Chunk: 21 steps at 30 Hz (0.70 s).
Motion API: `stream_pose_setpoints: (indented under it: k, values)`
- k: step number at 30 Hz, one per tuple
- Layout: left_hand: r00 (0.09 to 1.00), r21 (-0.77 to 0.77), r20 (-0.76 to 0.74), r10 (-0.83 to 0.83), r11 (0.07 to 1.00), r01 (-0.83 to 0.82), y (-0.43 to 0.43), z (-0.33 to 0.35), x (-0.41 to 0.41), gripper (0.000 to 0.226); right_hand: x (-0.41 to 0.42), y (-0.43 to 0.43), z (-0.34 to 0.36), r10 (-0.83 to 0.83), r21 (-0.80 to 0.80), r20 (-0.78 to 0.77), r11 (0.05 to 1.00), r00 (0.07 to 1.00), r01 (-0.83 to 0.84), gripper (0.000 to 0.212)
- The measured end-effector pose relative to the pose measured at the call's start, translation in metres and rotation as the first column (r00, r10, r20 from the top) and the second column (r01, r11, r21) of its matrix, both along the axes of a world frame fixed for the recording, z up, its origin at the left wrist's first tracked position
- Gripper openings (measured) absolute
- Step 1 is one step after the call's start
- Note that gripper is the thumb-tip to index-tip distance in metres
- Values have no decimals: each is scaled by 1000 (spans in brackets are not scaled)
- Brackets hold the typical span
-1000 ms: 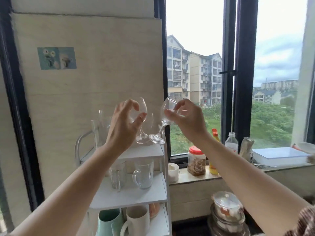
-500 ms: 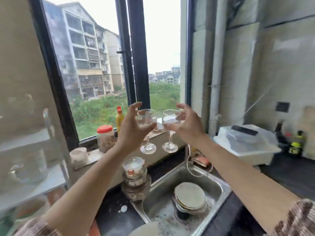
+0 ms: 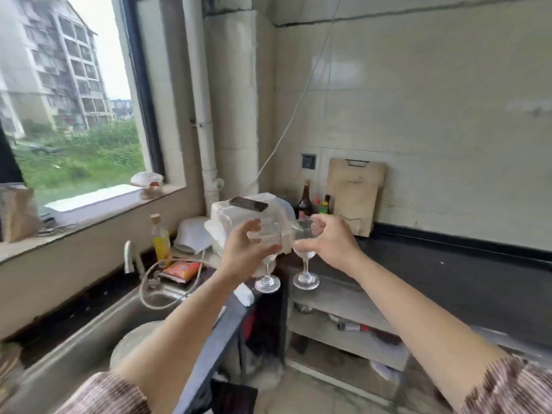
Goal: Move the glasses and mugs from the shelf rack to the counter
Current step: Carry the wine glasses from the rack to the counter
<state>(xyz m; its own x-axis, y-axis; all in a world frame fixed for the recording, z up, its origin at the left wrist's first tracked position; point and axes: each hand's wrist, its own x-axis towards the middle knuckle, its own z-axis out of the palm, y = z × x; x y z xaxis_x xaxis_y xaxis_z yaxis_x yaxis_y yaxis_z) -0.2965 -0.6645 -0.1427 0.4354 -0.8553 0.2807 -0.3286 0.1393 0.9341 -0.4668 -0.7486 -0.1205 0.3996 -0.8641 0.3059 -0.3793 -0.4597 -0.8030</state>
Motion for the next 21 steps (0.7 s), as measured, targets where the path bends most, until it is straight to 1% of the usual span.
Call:
stream_pose_setpoints:
  k: [4,6,12,14,18,21]
  values:
    - [991,47,12,-132,990,131,-84,-18,-66,70,-80,-61,-15,-121,56,-43,991,992,123,71]
    - [982,73,38,-185,981,182,-124,-25,-96,71,-115,-91,-23,-188,74,-59,979,980,192,71]
    - [938,129,80,-337,937,326,-248,-46,-175,69,-199,-187,-52,-351,102,-92,927,932,360,62]
    - [924,142,74,-374,921,362,-293,-55,-195,69,-220,-225,-63,-381,120,-105,912,919,392,63]
    - [894,154,109,-434,896,416,-390,-73,-231,66,-254,-313,-84,-441,160,-129,875,888,458,69]
    - [870,195,125,-476,872,449,-464,-83,-255,67,-274,-378,-96,-467,202,-162,847,869,492,71]
